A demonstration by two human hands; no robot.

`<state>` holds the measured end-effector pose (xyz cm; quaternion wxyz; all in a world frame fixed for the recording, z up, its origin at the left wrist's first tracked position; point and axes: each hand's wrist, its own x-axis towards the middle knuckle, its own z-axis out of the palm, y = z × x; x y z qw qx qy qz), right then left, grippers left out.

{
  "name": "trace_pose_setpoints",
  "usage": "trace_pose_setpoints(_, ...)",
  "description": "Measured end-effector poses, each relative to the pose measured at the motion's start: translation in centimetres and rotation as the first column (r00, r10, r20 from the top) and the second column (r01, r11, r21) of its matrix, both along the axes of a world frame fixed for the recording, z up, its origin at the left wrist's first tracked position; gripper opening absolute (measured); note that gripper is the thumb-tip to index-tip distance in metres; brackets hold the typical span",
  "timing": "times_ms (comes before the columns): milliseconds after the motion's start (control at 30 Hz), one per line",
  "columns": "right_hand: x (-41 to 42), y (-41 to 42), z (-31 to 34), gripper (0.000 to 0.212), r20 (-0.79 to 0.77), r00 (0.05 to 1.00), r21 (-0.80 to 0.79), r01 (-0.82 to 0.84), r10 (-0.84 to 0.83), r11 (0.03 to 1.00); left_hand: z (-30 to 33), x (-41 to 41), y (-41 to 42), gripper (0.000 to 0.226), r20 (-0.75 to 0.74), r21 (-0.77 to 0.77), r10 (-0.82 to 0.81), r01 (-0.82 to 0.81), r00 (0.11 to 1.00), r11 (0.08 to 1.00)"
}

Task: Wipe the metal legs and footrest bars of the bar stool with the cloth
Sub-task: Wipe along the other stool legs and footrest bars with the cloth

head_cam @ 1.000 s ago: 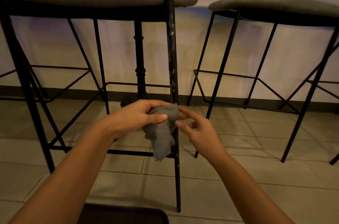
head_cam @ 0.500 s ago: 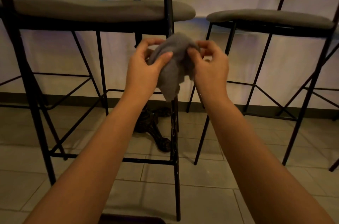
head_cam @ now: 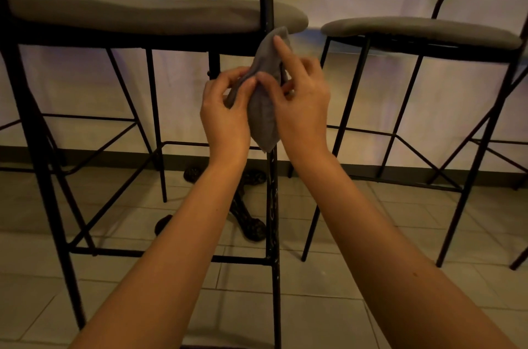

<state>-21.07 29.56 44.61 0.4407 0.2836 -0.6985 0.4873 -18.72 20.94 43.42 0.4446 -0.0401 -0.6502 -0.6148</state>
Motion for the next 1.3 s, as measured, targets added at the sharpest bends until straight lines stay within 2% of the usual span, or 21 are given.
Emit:
trace_pose_setpoints(133, -0.5, 0.1, 0.0, 0.05, -0.016, 0.998, 0.076, 0.059, -0.058, 0.995, -3.1, 1.2, 0.2, 0.029, -0.012, 0.053, -0.007, 0.007, 1.0, 0.999)
trace_pose_setpoints(200, -0.7, 0.1, 0.0, 0.051, -0.018, 0.997, 0.102, 0.078, -0.077, 0.992, -5.7, 1.9, 0.6, 0.03, 0.028, 0.065, -0.005, 0.003, 1.0, 0.998)
trace_pose_setpoints(267, -0.9, 0.2, 0.1, 0.051, -0.04, 0.992, 0.14, 0.125, -0.12, 0.982, -8.4, 2.5, 1.3, 0.032, 0.104, 0.184, -0.131, 0.111, 0.986, 0.977)
trace_pose_setpoints(333, -1.1, 0.3, 0.2, 0.051, -0.08, 0.985, 0.173, 0.167, -0.155, 0.971, -10.6, 2.8, 1.9, 0.034, 0.176, 0.336, -0.32, 0.249, 0.931, 0.908)
trace_pose_setpoints(367, -1.1, 0.3, 0.2, 0.05, -0.098, 0.982, 0.183, 0.179, -0.163, 0.967, -11.4, 2.9, 2.2, 0.034, 0.214, 0.355, -0.381, 0.292, 0.9, 0.888)
trace_pose_setpoints(500, -1.3, 0.4, -0.1, 0.048, -0.144, 0.974, 0.189, 0.198, -0.173, 0.962, -13.1, 3.0, 2.7, 0.032, 0.33, 0.266, -0.42, 0.343, 0.845, 0.901)
trace_pose_setpoints(867, -0.9, 1.0, -2.4, 0.044, -0.111, 0.981, 0.213, 0.18, -0.159, 0.96, -14.3, 2.8, 1.2, 0.029, 0.323, 0.342, -0.562, 0.46, 0.761, 0.82)
trace_pose_setpoints(1100, -1.7, 0.4, 0.5, 0.044, -0.189, 0.966, 0.178, 0.211, -0.177, 0.961, -14.3, 2.8, 0.6, 0.028, 0.368, 0.3, -0.582, 0.5, 0.725, 0.812)
trace_pose_setpoints(1300, -1.8, 0.4, -0.6, 0.037, -0.241, 0.961, 0.178, 0.182, -0.137, 0.967, -14.8, 2.5, 0.5, 0.027, 0.359, 0.287, -0.583, 0.508, 0.729, 0.812)
